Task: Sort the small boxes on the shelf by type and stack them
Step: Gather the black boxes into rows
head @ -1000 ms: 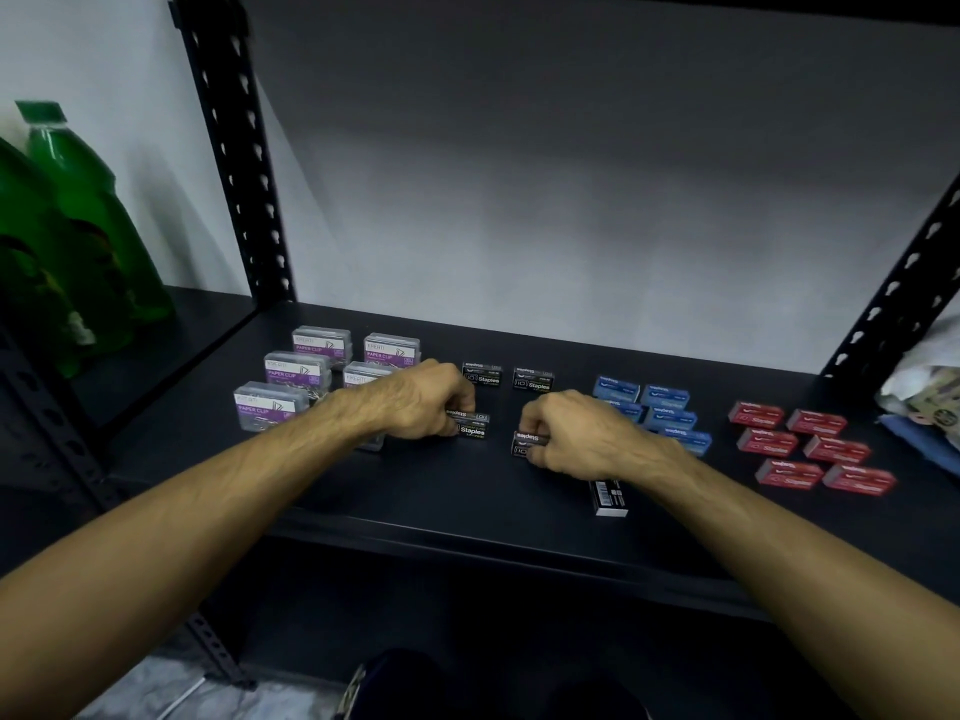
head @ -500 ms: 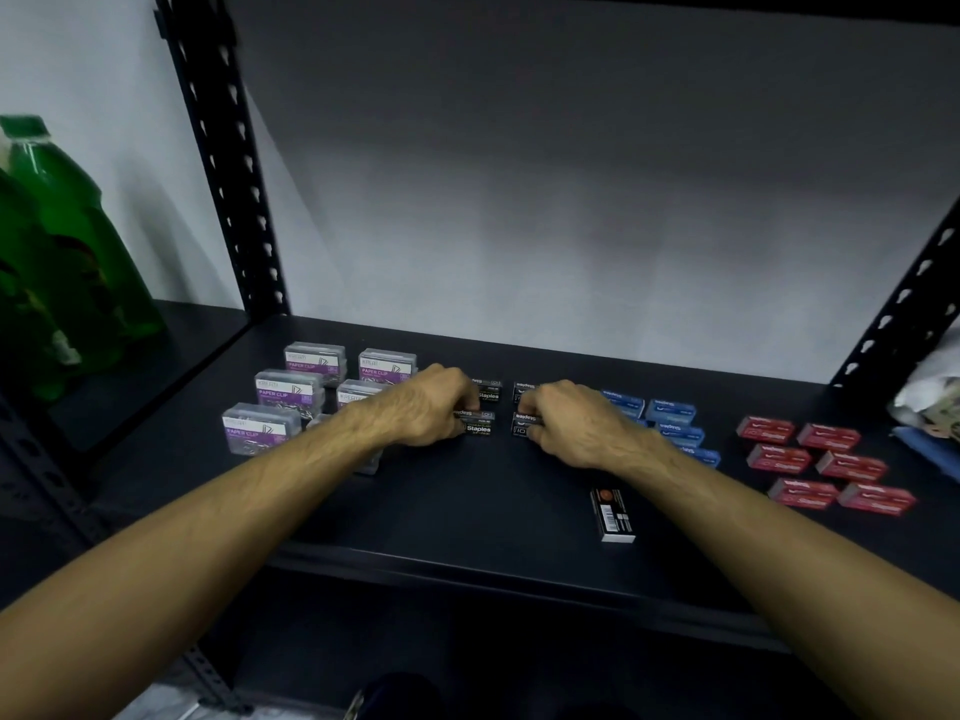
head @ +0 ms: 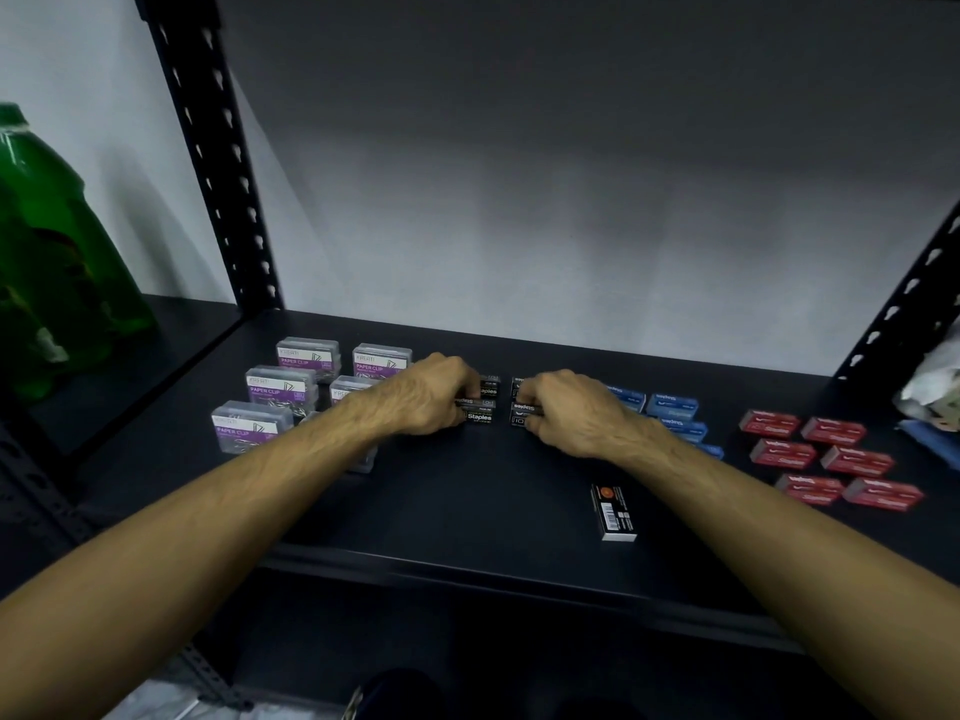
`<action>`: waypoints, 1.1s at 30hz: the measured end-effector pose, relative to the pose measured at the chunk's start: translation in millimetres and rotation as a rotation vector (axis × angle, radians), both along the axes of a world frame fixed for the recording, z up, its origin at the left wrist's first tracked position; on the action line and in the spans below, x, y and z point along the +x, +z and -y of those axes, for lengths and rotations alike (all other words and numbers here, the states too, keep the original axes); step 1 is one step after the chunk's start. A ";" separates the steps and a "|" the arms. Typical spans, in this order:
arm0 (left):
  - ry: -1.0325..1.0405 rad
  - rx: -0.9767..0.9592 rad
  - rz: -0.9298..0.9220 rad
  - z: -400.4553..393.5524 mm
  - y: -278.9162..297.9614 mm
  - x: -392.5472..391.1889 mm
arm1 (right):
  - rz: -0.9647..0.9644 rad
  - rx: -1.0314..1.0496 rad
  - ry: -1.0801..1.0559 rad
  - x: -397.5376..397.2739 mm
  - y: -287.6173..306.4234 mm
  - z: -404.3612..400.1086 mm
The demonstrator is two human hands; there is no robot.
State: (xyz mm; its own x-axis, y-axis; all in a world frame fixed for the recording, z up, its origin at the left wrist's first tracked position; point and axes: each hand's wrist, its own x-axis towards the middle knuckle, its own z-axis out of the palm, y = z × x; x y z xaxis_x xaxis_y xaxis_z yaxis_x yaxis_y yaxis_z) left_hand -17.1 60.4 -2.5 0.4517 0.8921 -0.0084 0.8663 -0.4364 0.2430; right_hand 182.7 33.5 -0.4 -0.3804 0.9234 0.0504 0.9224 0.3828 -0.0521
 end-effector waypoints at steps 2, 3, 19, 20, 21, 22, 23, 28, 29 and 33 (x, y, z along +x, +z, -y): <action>0.002 -0.004 0.010 0.8 0.9 -0.5 | -0.010 0.013 0.006 1.4 1.4 1.4; 0.001 0.007 0.013 1.9 1.8 -1.0 | -0.016 0.021 0.010 2.3 2.8 2.5; -0.237 0.104 0.232 65.8 13.4 50.8 | -0.128 0.119 -0.087 63.5 50.8 72.5; -0.254 0.087 0.238 70.3 10.5 57.5 | -0.135 0.120 -0.096 68.7 51.2 77.9; -0.266 0.074 0.238 74.4 7.5 63.9 | -0.140 0.121 -0.104 73.5 50.5 83.4; -0.276 0.063 0.237 77.9 4.4 70.0 | -0.144 0.125 -0.110 78.0 49.1 88.9; -0.285 0.054 0.240 81.3 1.9 75.5 | -0.146 0.127 -0.118 82.0 46.8 94.3; -0.314 0.028 0.263 92.7 -7.6 96.6 | -0.181 0.134 -0.161 99.6 29.0 120.4; -0.315 0.023 0.265 94.5 -8.9 99.8 | -0.191 0.132 -0.175 103.2 24.9 125.3; -0.290 0.001 0.236 99.8 -12.5 108.6 | -0.222 0.118 -0.235 118.1 7.9 144.6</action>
State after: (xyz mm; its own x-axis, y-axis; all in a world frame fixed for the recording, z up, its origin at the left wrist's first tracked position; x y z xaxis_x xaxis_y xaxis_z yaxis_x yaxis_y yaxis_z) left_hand 91.5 -39.5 -15.1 0.6748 0.7269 0.1274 0.6269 -0.6557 0.4208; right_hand 300.9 -111.1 7.5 -0.1258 0.9674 0.2199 0.9572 0.1765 -0.2292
